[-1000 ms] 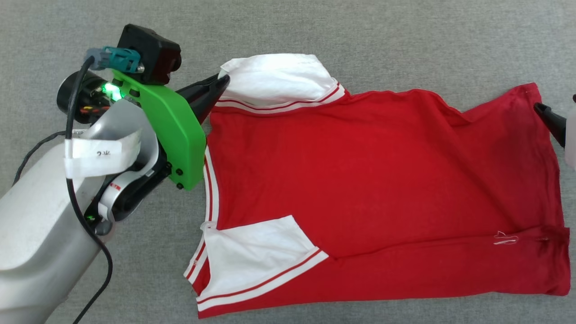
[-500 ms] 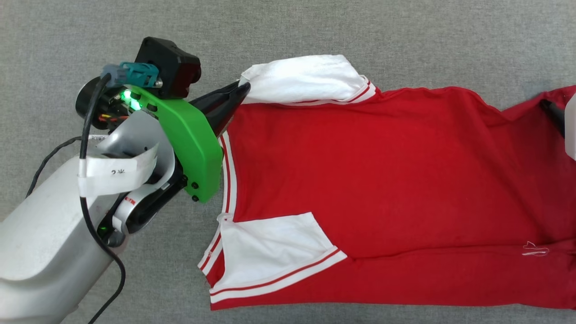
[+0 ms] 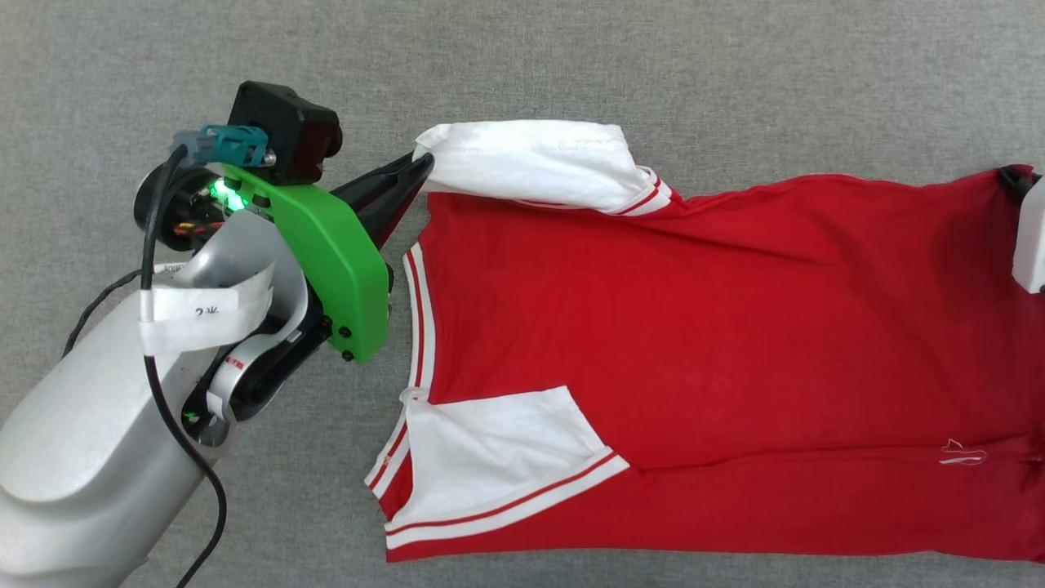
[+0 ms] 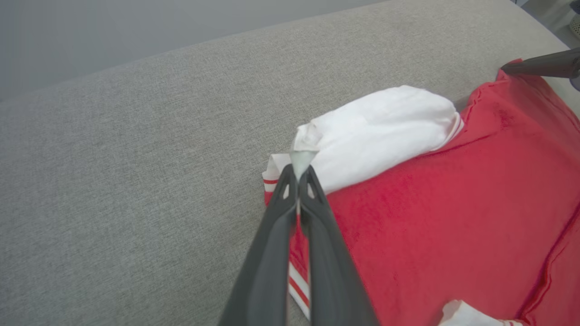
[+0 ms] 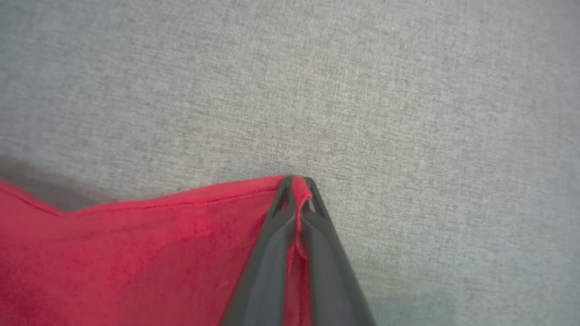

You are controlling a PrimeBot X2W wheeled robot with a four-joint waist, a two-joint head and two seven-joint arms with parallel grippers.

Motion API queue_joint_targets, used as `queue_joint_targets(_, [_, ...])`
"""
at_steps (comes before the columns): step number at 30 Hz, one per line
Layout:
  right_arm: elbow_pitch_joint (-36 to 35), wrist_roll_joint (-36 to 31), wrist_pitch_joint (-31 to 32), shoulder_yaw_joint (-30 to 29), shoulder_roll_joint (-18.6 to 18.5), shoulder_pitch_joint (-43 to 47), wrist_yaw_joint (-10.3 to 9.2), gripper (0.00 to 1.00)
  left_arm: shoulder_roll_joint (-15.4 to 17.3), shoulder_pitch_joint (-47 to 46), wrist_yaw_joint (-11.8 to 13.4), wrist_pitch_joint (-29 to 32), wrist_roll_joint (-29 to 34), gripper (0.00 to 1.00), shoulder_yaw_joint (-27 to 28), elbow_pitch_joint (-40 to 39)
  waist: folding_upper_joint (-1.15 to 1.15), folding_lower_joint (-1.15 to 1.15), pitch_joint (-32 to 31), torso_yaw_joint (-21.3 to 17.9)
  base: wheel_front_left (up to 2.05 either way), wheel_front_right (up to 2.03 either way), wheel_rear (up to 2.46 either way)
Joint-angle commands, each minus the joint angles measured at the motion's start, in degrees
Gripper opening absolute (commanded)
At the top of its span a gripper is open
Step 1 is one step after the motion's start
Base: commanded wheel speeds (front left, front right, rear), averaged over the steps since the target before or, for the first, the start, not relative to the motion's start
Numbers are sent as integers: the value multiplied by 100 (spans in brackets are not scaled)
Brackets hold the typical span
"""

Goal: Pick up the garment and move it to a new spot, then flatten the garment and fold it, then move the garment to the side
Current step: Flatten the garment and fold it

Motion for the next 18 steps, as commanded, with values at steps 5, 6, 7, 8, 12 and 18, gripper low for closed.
queue_joint_targets(5, [190, 126, -542, -293, 97, 220, -10, 0, -46, 231, -16, -213, -46, 0, 38, 223, 0, 0, -358, -61, 0, 0, 0])
queue_joint_targets(6, [190, 124, -644, -333, 96, 259, -10, 0, -49, 256, -22, -234, -54, 0, 36, 263, 0, 0, -411, -66, 0, 0, 0])
queue_joint_targets(7, [175, 113, -806, -389, 91, 310, -10, 0, -53, 295, -28, -268, -62, 0, 32, 305, 0, 0, -481, -71, 0, 0, 0])
queue_joint_targets(8, [161, 100, -961, -449, 94, 354, -10, 0, -57, 338, -30, -301, -67, 0, 25, 326, 0, 0, -538, -72, 0, 0, 0])
queue_joint_targets(12, [69, 211, -1479, -659, 175, 681, -10, 0, -45, 658, 16, -479, -120, 0, 18, 345, 0, 0, -828, -100, 0, 0, 0])
queue_joint_targets(18, [-272, 486, -1934, -854, 129, 1388, -10, 0, 12, 1179, 111, -624, -118, 0, -112, 186, 0, 0, -1169, -59, 0, 0, 0])
